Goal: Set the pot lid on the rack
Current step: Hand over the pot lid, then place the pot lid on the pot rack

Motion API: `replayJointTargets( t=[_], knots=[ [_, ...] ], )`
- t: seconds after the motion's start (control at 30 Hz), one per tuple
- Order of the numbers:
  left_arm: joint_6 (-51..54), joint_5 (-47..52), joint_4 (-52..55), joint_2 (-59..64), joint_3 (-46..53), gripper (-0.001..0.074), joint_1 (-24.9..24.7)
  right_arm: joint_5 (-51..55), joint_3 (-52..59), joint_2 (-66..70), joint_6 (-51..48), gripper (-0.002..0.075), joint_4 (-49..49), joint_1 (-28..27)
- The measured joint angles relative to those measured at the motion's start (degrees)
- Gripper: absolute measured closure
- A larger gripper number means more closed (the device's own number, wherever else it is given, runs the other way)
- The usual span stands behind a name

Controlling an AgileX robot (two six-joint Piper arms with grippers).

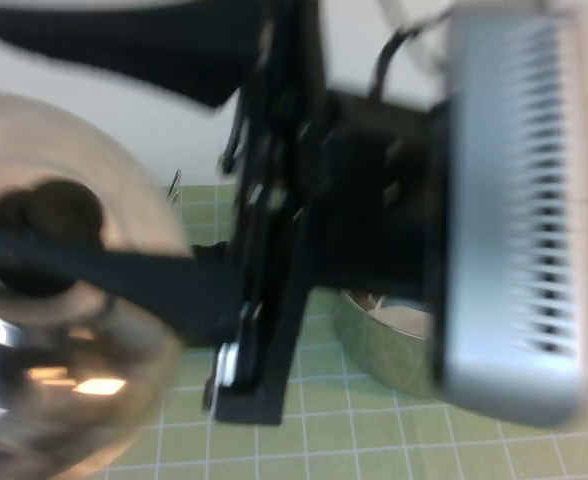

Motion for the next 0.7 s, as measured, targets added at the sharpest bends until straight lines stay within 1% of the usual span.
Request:
replayJointTargets(
  t=[0.07,0.13,0.17,0.2,0.23,0.27,0.37,0.47,0.57,0.7],
  knots=[
    [0.25,5.89,6.54,0.83,-4.55,0.0568,0.00,5.00,-1.78,-3.43,-1.91,0.0290,-3.43,0.00],
    [0.25,12.08,12.61,2.70,-8.65,0.0568,0.00,10.88,-2.41,-6.96,-2.58,0.0424,-7.35,0.00],
    [0.25,13.90,14.84,4.19,-10.09,0.0568,0.00,14.35,-2.50,-8.99,-2.59,0.0503,-9.99,0.00],
    [0.25,15.57,17.65,6.00,-11.75,0.0568,0.00,17.12,-2.50,-10.58,-2.36,0.0566,-12.34,0.00],
    [0.25,16.54,20.47,8.09,-13.31,0.0568,0.00,20.50,-2.50,-12.47,-1.14,0.0621,-15.54,0.00],
    [0.25,16.66,22.74,9.88,-14.55,0.0568,0.00,23.65,-2.34,-14.28,0.73,0.0657,-18.55,0.00],
    [0.25,14.20,31.39,17.07,-19.33,0.0568,0.00,31.02,-0.68,-19.11,8.30,0.0704,-25.80,0.00],
    [0.25,8.76,38.86,25.69,-23.98,0.0568,0.00,36.37,1.86,-22.86,13.78,0.0718,-31.74,0.00],
    [0.25,4.13,43.57,34.02,-27.90,0.0568,0.00,38.73,4.96,-26.32,16.49,0.0721,-34.13,0.00],
    [1.42,2.28,45.77,43.46,-31.26,0.0568,0.00,41.28,8.92,-30.50,17.77,0.0724,-34.89,0.00]
  ],
)
